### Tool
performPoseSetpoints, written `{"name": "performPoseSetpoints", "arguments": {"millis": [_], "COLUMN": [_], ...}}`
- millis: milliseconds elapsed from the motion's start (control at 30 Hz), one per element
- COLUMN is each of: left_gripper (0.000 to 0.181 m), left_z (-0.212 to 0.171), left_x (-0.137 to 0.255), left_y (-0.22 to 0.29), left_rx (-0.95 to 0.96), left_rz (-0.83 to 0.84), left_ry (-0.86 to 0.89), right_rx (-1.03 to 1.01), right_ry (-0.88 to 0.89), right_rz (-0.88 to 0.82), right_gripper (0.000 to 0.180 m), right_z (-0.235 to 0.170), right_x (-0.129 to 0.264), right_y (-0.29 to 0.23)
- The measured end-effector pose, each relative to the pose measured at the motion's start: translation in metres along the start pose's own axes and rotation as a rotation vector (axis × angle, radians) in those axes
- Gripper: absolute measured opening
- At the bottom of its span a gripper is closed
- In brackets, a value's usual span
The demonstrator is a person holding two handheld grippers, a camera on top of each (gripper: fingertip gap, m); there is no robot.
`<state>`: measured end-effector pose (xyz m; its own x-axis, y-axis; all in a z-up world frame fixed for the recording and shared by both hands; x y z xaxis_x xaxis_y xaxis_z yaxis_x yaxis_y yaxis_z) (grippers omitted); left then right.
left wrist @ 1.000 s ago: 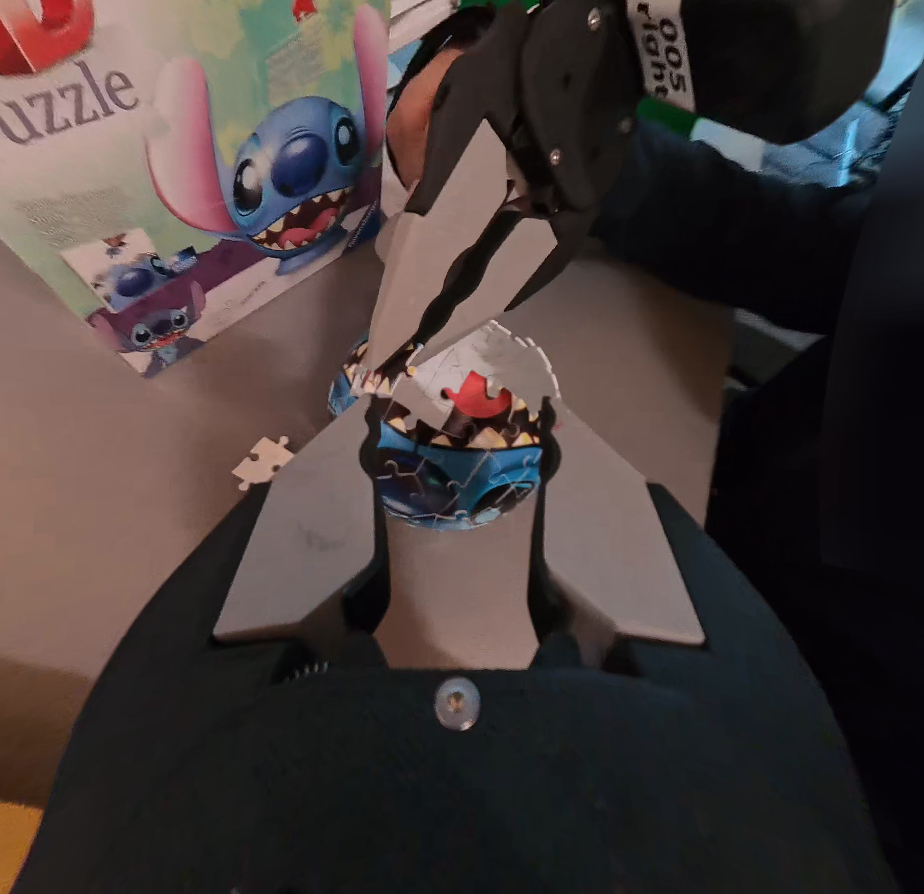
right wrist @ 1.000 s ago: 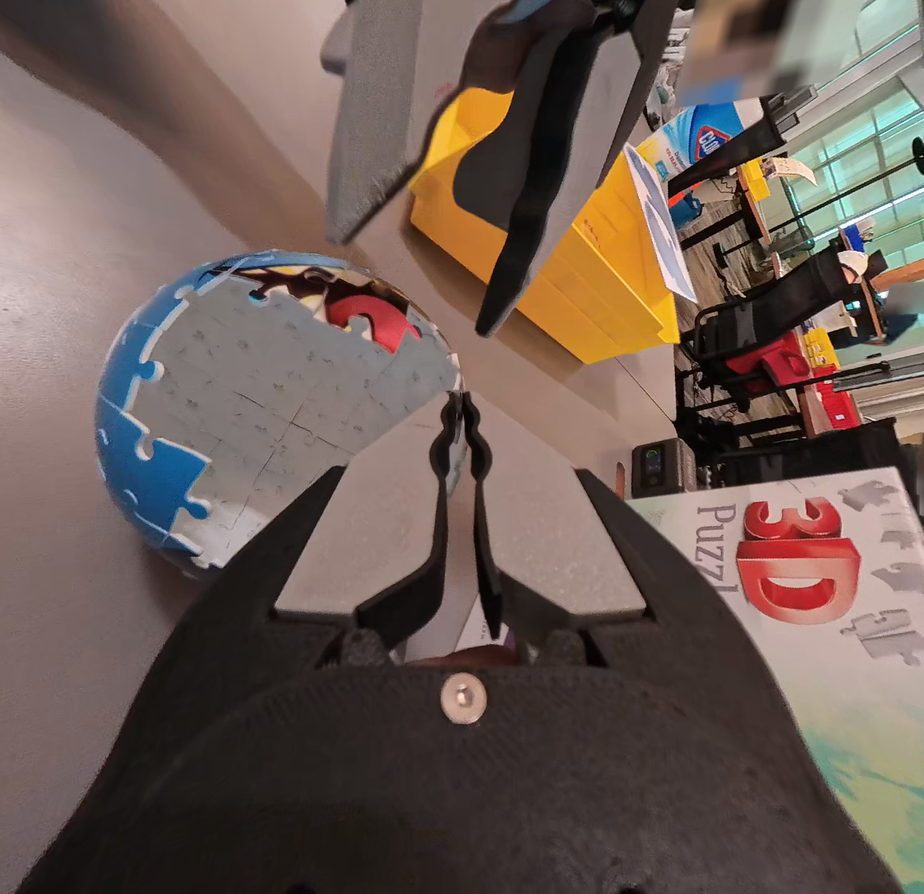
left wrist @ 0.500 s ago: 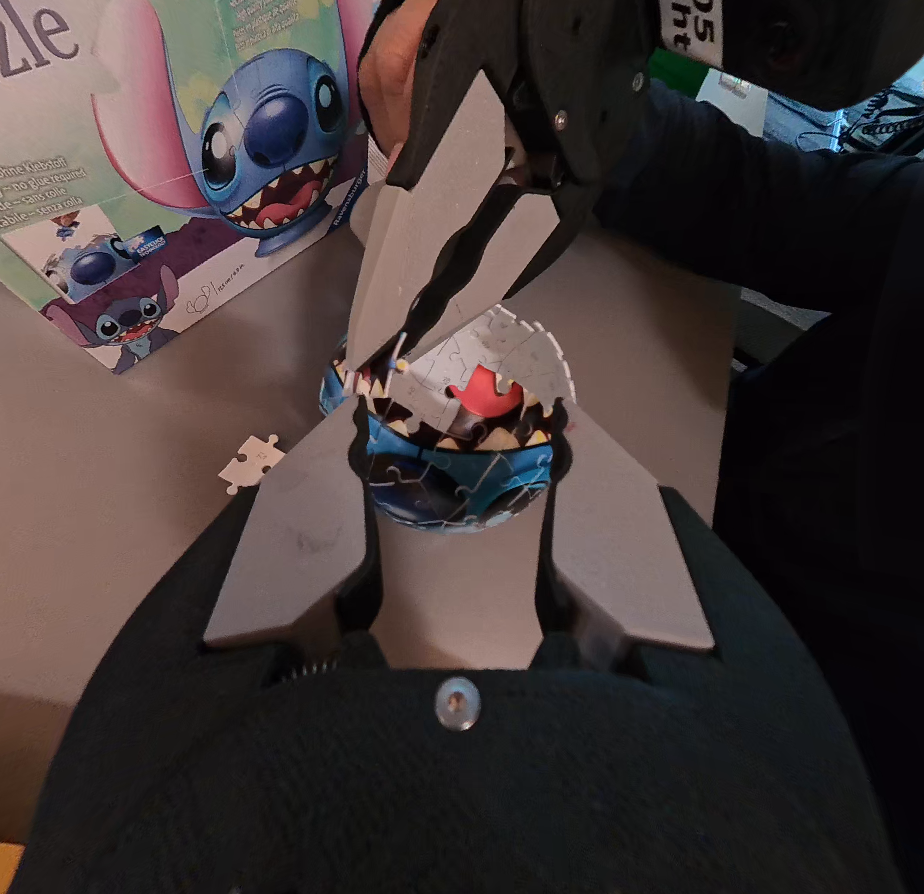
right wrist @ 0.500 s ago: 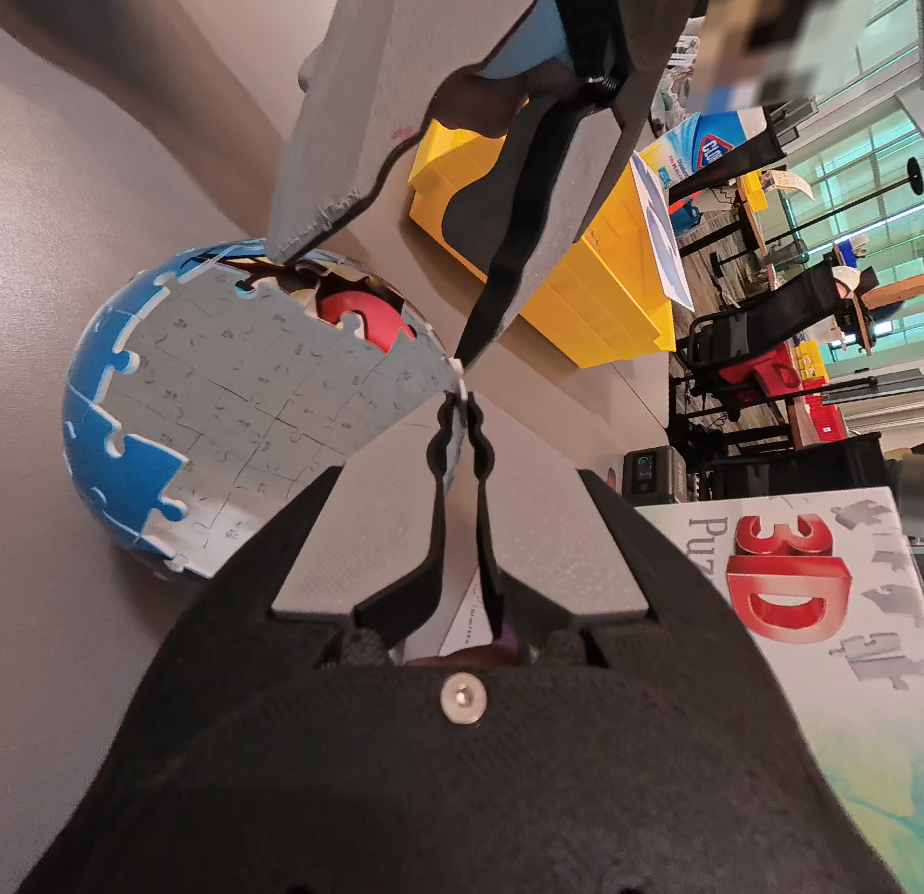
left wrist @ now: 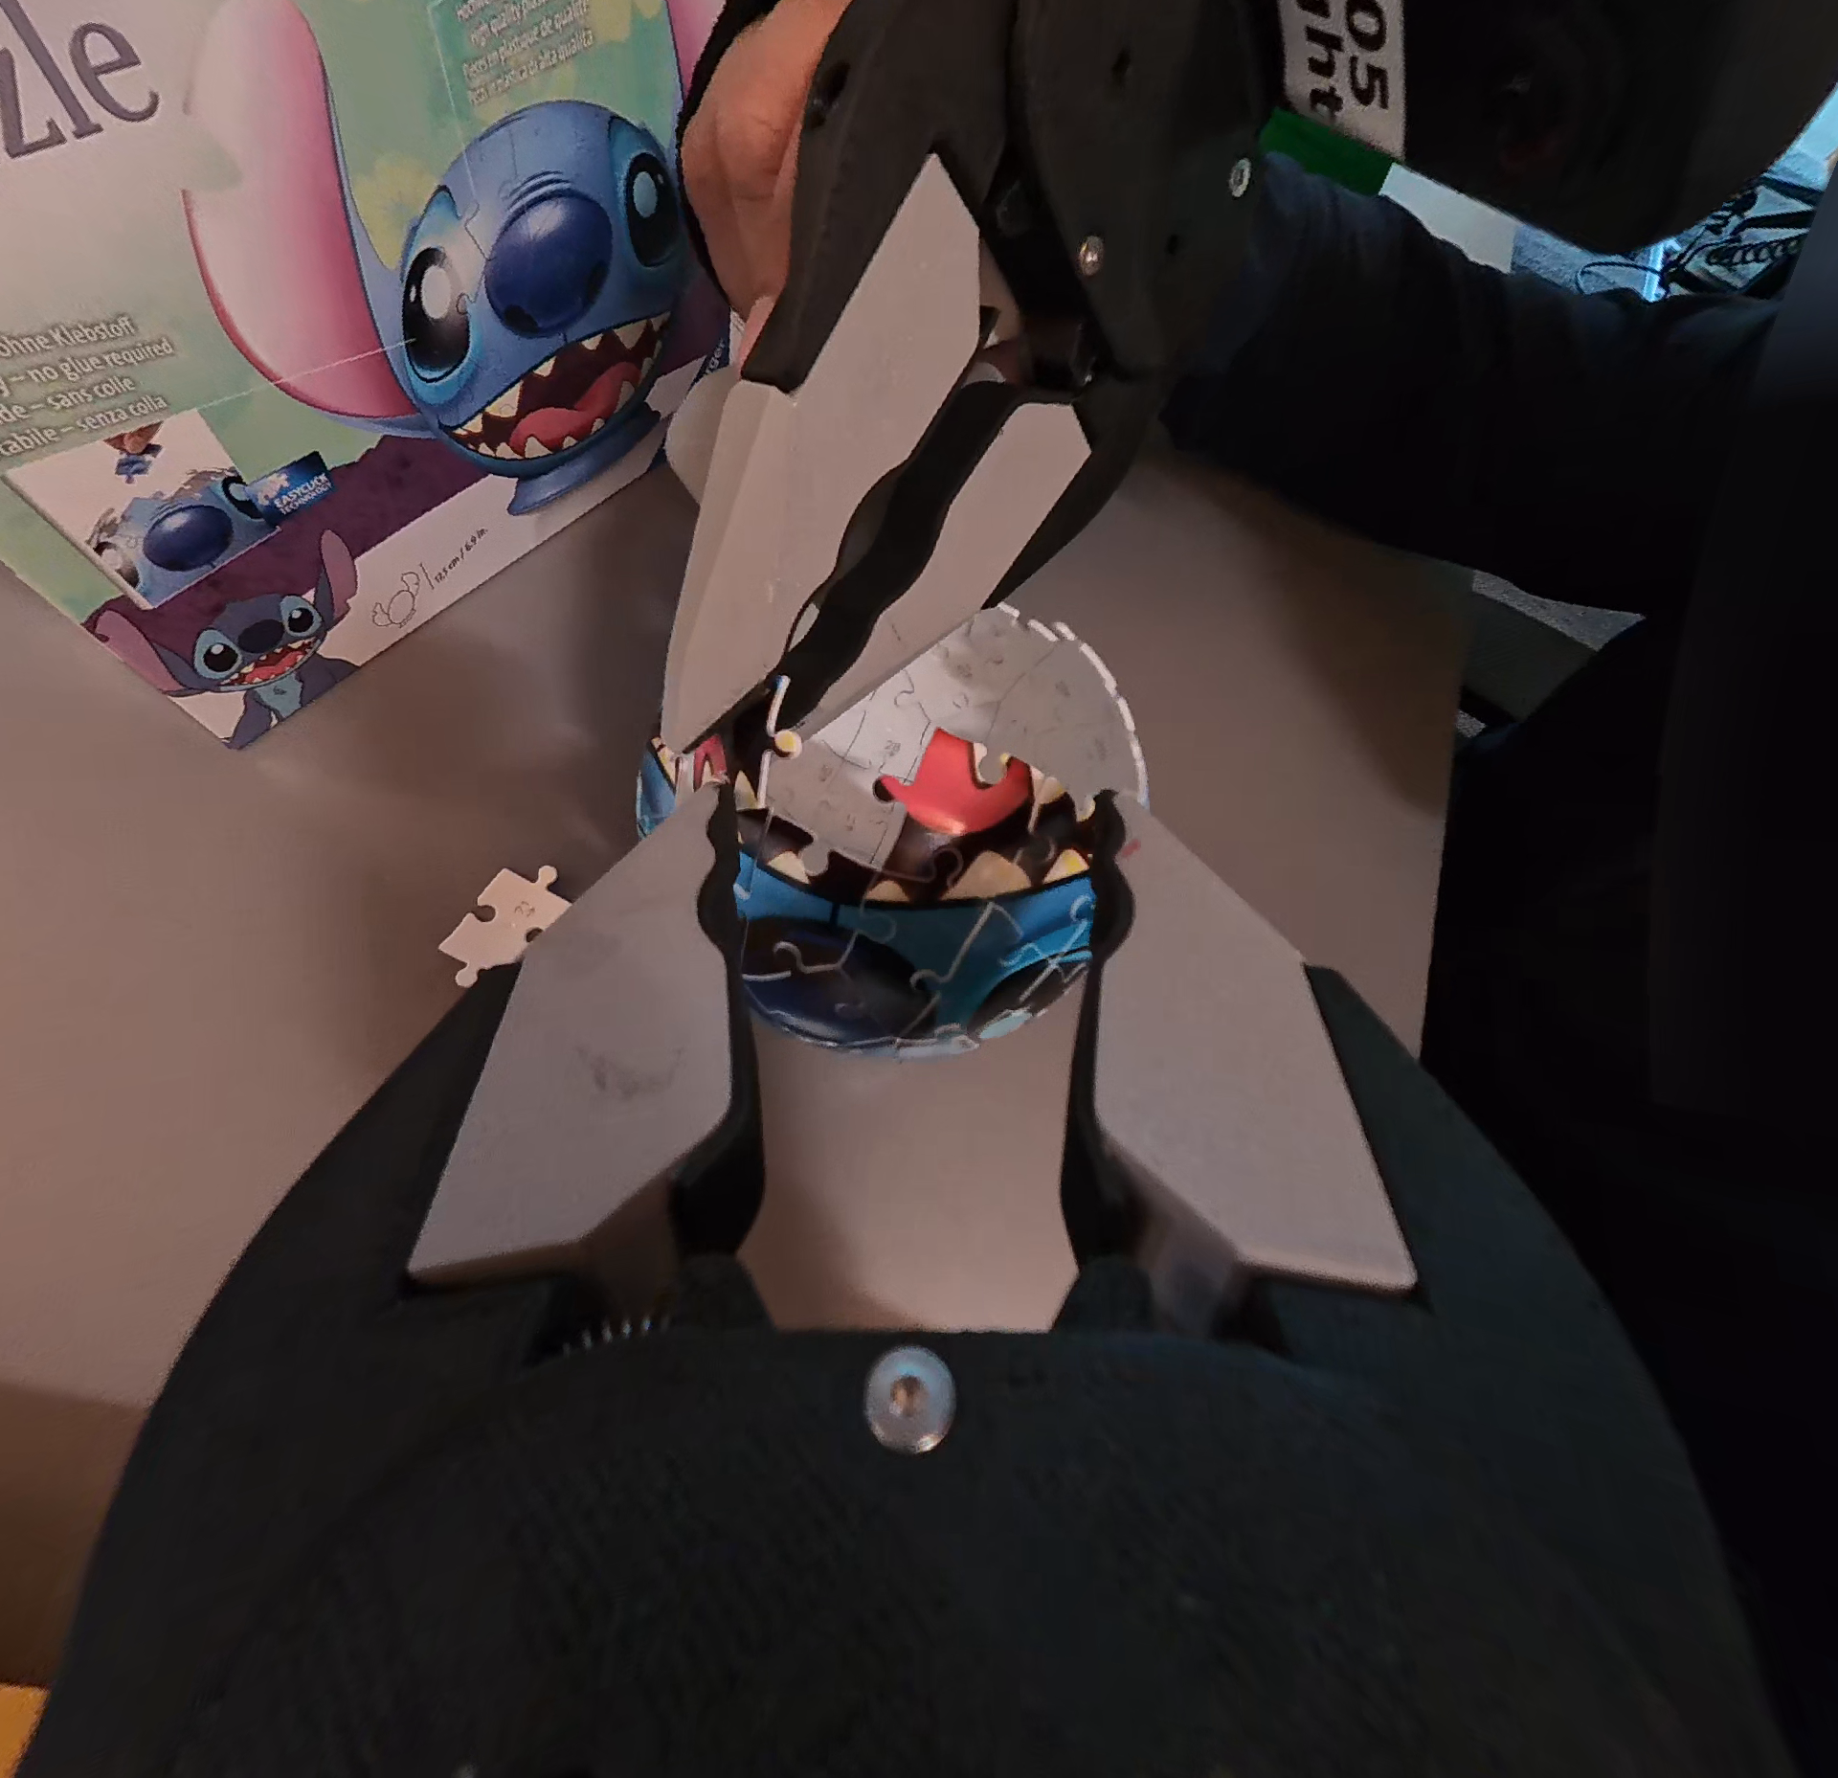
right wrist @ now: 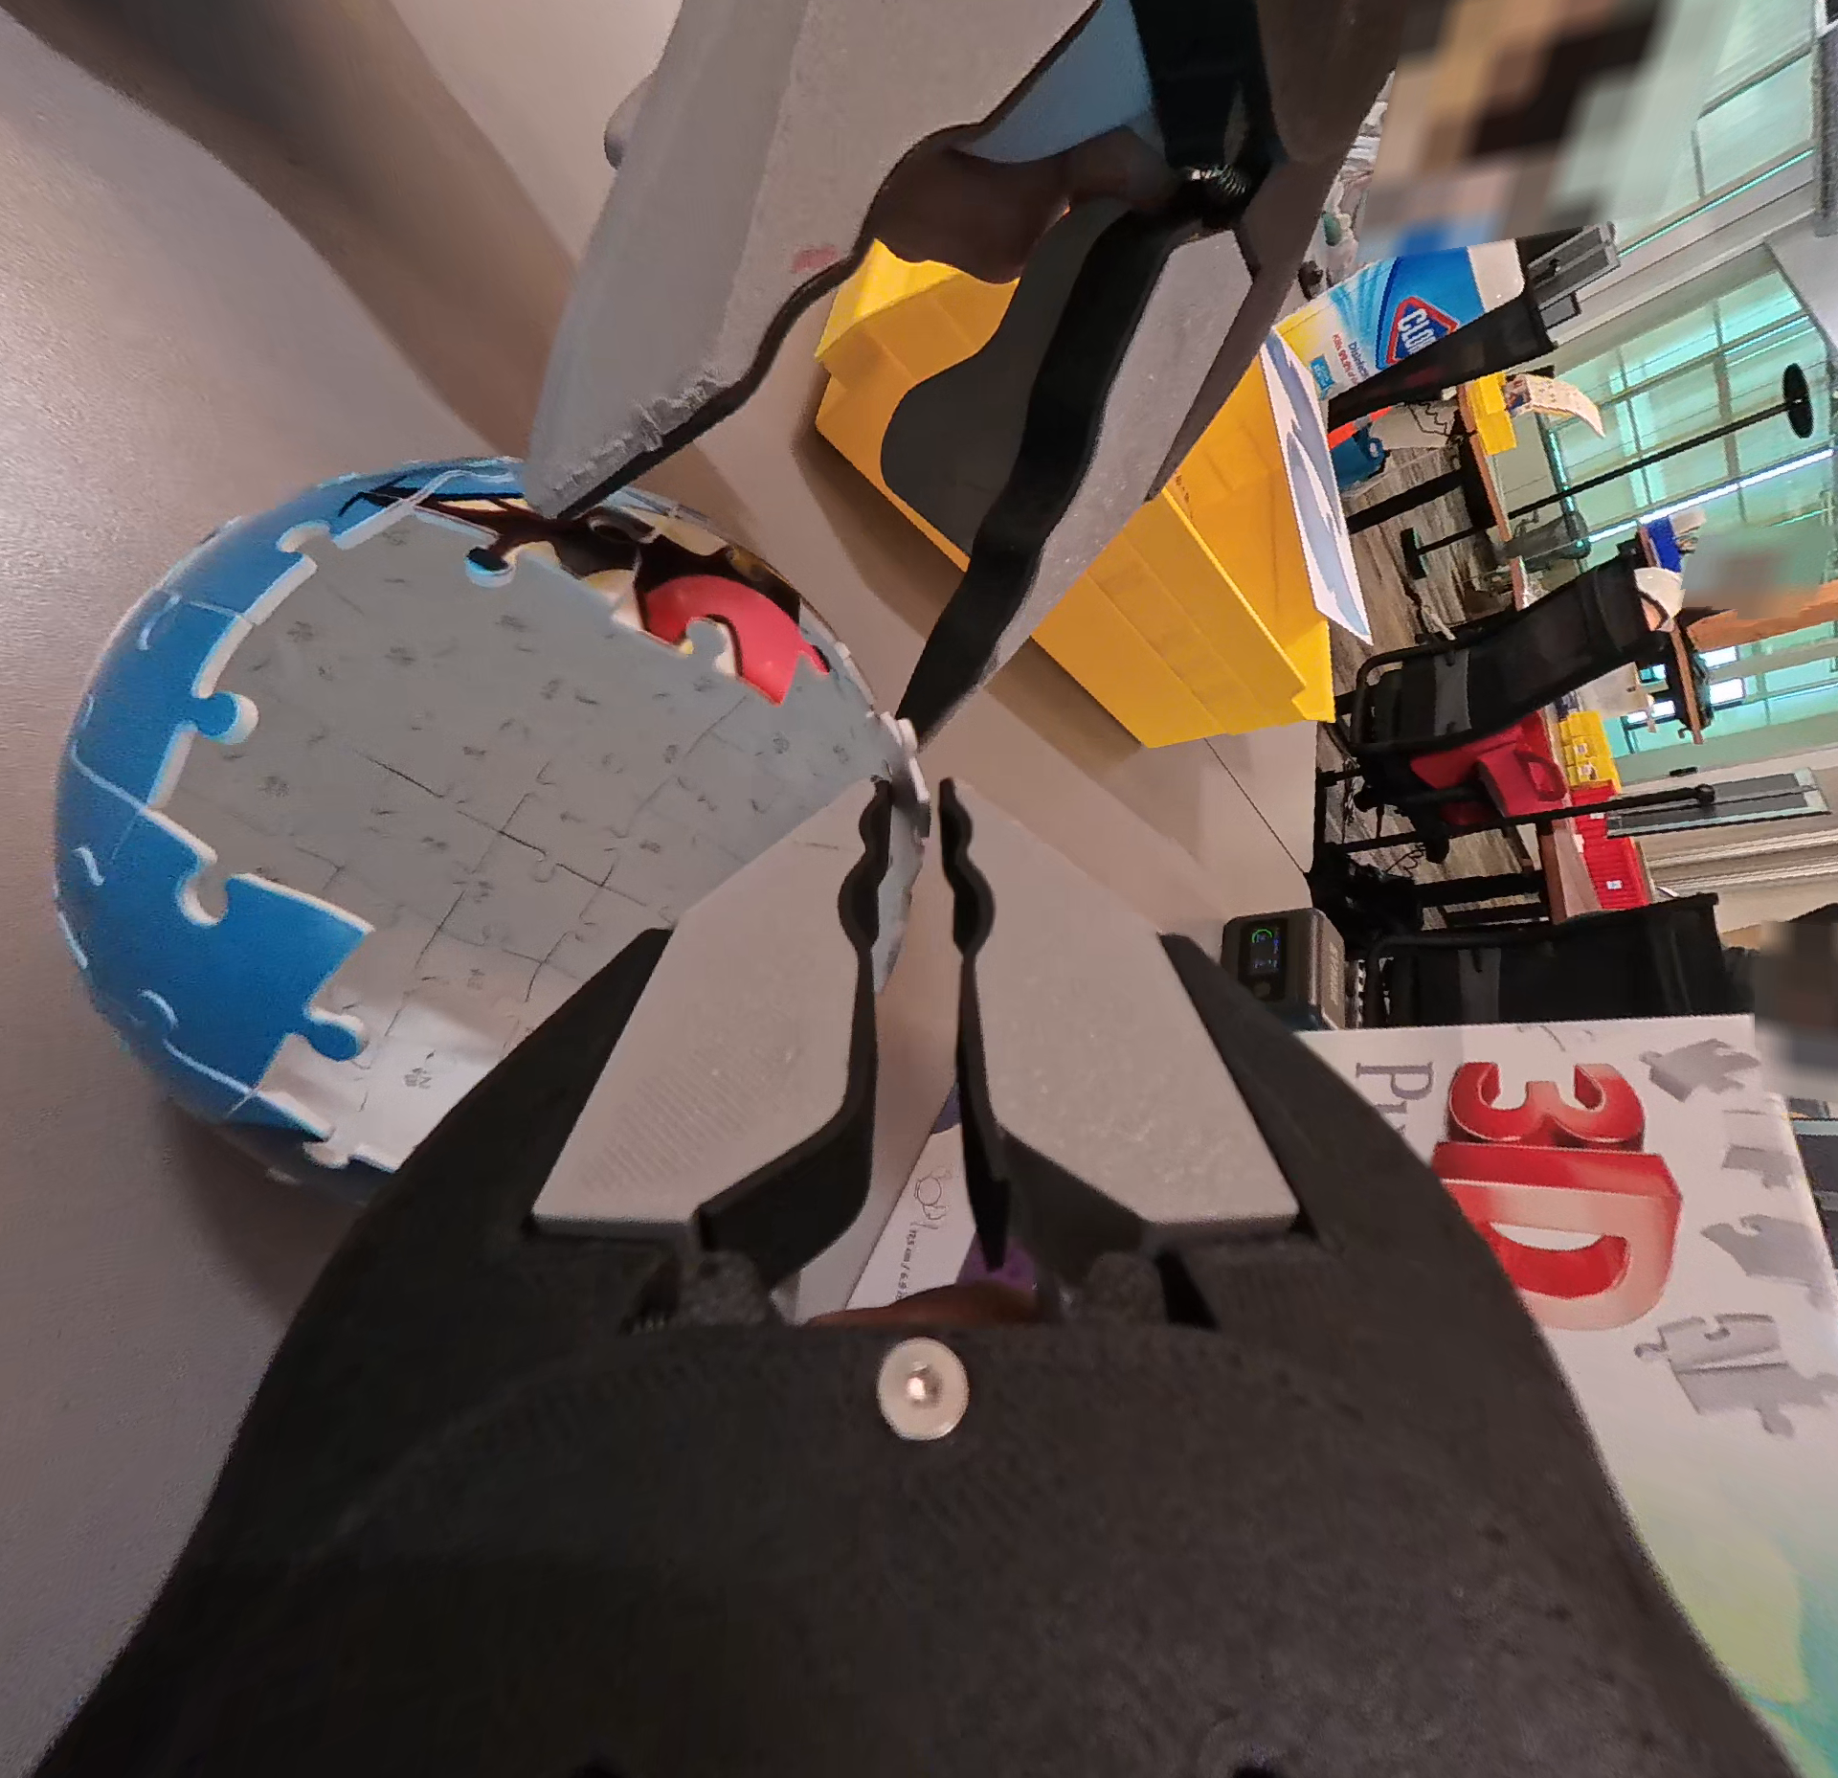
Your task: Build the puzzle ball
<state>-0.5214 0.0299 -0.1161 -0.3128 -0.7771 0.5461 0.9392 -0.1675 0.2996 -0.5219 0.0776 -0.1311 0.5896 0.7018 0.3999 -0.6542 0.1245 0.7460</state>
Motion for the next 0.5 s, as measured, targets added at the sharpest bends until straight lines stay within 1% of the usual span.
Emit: {"name": "performPoseSetpoints", "arguments": {"millis": [167,267,400,500], "left_gripper": [0.068,0.065,0.063,0.065], "left_z": [-0.001,-0.001,-0.003,-0.005], "left_x": [0.001,0.004,0.005,0.003], "left_y": [-0.001,-0.003,-0.008,-0.012], "left_rx": [0.006,0.020,0.036,0.048], "left_rz": [-0.004,-0.008,-0.008,-0.009], "left_ry": [0.004,0.018,0.018,0.012], "right_rx": [0.016,0.017,0.015,0.002], "right_ry": [0.007,0.004,-0.002,0.000], "right_rz": [-0.008,0.009,0.007,0.014], "right_gripper": [0.007,0.000,0.000,0.000], "right_z": [-0.001,-0.001,-0.002,-0.002], "right_x": [-0.001,-0.001,-0.004,-0.003], "right_y": [0.001,-0.001,0.000,-0.001]}}
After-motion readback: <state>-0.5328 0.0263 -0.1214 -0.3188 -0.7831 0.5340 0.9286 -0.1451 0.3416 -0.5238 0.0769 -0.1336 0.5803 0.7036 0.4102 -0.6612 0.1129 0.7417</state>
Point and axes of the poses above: each gripper's, where its closed fingertips meet, x back along the fingers, z out of its top, y = z × x across the jaws, the point moved 4 cm from there along x, back along the fingers, and after that the axes turned 6 degrees about -z, right-handed, at the moved point
